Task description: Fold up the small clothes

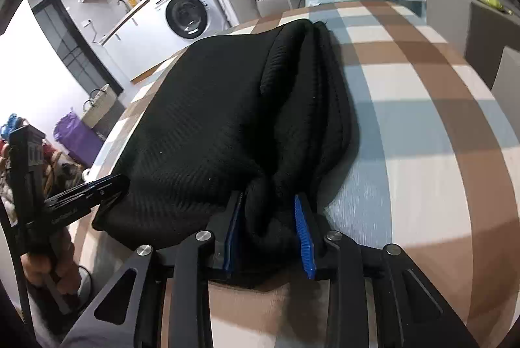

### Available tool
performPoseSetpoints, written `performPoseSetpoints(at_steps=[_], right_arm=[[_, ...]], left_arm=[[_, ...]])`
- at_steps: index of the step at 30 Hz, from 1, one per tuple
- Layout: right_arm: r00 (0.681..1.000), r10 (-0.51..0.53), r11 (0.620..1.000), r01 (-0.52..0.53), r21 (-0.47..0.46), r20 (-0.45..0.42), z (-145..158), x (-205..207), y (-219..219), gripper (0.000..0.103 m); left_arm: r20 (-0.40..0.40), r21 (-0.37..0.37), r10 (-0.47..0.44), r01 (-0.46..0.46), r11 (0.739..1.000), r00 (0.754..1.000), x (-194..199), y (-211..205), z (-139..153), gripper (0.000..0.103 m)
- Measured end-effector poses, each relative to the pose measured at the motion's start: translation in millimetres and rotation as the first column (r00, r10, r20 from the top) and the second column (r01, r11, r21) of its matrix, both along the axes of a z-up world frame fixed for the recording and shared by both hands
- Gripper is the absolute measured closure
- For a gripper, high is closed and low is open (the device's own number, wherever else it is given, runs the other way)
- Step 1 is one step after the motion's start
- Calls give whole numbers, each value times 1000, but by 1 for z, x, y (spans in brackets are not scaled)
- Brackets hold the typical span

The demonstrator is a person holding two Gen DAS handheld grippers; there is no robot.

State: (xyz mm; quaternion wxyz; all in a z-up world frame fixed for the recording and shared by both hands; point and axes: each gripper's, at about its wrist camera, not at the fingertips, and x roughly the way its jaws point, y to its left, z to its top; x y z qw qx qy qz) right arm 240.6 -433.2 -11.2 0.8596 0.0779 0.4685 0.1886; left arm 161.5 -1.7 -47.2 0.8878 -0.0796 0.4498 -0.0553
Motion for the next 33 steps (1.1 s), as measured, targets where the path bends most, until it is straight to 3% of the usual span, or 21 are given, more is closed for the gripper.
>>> performPoseSetpoints(at_steps=[6,11,13,17,23,26,28,31,33], right_arm=[[1000,-5,1000,5,9,5,7,-1,-7,56],[998,31,995,-36,88,55,19,-19,-15,56],[997,49,996,-53,66,63,19,-21,-9,56],[1000,-2,999,3,37,-21,4,-7,-8,56],[1000,-3,1000,3,30,8,12,-16,-13,55],[997,14,1000,-13,-15,71,18,-26,-12,38],[990,33,999,-32,-10,134,25,-37,-13,15],[973,38,999,-38,-6,226,37,-51,-15,0],[964,38,999,-42,10,261,41,-55,-16,0]], left_arm=[[22,61,-1,0,998,1000,-2,-8,2,71],[41,66,22,-25,997,999,-16,-4,5,54],[44,44,9,-11,999,999,-23,-3,5,41],[24,41,8,-9,999,1000,-34,-2,3,40],[63,-14,10,-9,1000,998,-57,5,10,40],[137,3,13,-13,1000,990,-71,3,20,34],[186,16,13,-16,1000,982,-81,1,28,18],[262,11,7,-10,1000,965,-98,-1,38,7],[296,15,17,-23,1000,955,-106,-2,42,1]])
